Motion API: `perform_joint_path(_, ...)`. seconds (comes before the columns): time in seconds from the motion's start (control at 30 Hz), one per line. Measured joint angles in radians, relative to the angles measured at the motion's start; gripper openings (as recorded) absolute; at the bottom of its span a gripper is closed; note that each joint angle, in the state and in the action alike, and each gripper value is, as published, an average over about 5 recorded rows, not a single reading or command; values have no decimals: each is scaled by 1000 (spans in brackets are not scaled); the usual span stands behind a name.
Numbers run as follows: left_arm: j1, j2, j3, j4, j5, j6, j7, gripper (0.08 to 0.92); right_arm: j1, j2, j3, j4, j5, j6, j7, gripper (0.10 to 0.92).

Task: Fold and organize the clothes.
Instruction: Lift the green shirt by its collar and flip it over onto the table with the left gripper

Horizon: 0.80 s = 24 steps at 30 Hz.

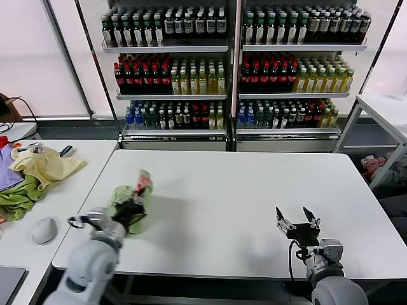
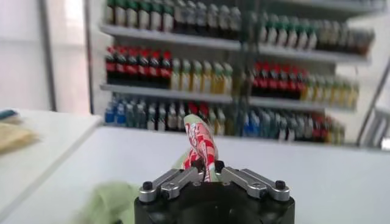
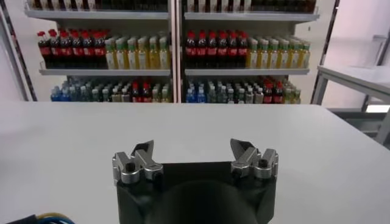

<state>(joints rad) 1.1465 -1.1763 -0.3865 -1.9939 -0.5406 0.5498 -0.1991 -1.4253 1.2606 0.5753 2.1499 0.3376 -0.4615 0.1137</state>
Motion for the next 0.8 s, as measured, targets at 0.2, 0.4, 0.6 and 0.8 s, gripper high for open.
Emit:
perform_joint_path(0.2, -66, -117, 196, 89, 198, 8, -12, 122, -9, 1, 12, 13, 2, 0, -1, 823)
perform_joint_path(0.4, -127, -213, 319, 183, 311, -5, -20, 197, -6, -9, 18, 18, 8, -1, -4, 823)
perform_joint_path(0.6, -150, -253, 378, 209, 335, -73, -1, 361, 10, -18, 9, 19, 12, -2, -3, 823)
perform_joint_path(0.8, -128, -253, 393, 179, 306, -183, 28, 525, 50, -6, -42, 3, 8, -4, 13, 823)
